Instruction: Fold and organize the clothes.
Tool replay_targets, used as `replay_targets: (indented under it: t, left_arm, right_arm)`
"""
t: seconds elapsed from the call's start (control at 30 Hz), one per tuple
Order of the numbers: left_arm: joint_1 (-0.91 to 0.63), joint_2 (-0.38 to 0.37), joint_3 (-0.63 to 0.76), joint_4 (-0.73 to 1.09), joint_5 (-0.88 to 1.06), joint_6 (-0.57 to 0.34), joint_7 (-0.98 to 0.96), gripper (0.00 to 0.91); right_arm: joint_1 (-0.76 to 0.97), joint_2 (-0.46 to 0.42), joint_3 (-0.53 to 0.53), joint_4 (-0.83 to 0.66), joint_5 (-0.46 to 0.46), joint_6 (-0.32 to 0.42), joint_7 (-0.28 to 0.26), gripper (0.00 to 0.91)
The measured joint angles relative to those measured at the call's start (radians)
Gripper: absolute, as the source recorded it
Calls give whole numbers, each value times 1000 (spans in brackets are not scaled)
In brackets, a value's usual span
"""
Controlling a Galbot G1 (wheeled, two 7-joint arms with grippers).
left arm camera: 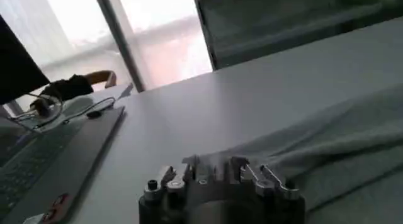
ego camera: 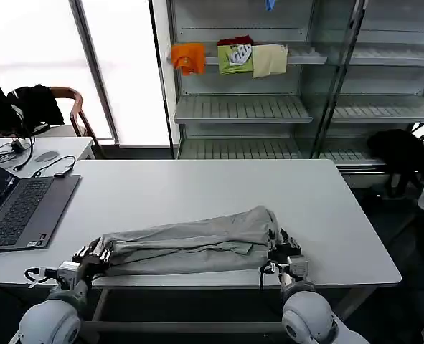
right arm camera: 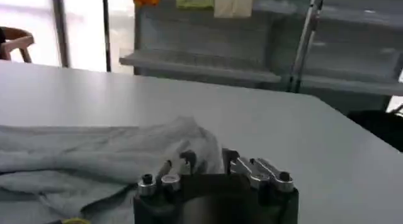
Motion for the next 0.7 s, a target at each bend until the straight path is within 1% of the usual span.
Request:
replay_targets:
  t: [0.13, 0.2, 0.27, 0.37, 0.47, 0.63, 0.7]
  left_arm:
    - [18, 20, -28, -23, -4, 2, 0, 907]
    - [29, 22, -48, -39, -12, 2, -2, 907]
    - [40, 22, -69, -56, -34, 1, -5, 907]
    - [58, 9, -88, -90, -85, 0, -13, 907]
    - [68, -19, -96, -119, -126, -12, -17, 907]
    - [63, -92, -92, -132, -162, -43, -16, 907]
    - [59, -122, -89, -126, -168, -56, -19, 907]
  right_arm:
    - [-11, -12, 34, 33, -3, -7, 10, 907]
    - [-21, -21, 57, 51, -7, -4, 3, 907]
    - [-35, -30, 86, 70, -11, 4, -14, 907]
    - [-64, -46, 136, 91, -14, 29, -58, 907]
    - [-108, -60, 196, 102, -12, 72, -111, 907]
    - [-199, -80, 305, 125, 3, 156, -207, 907]
    - [-233, -84, 345, 133, 10, 183, -234, 907]
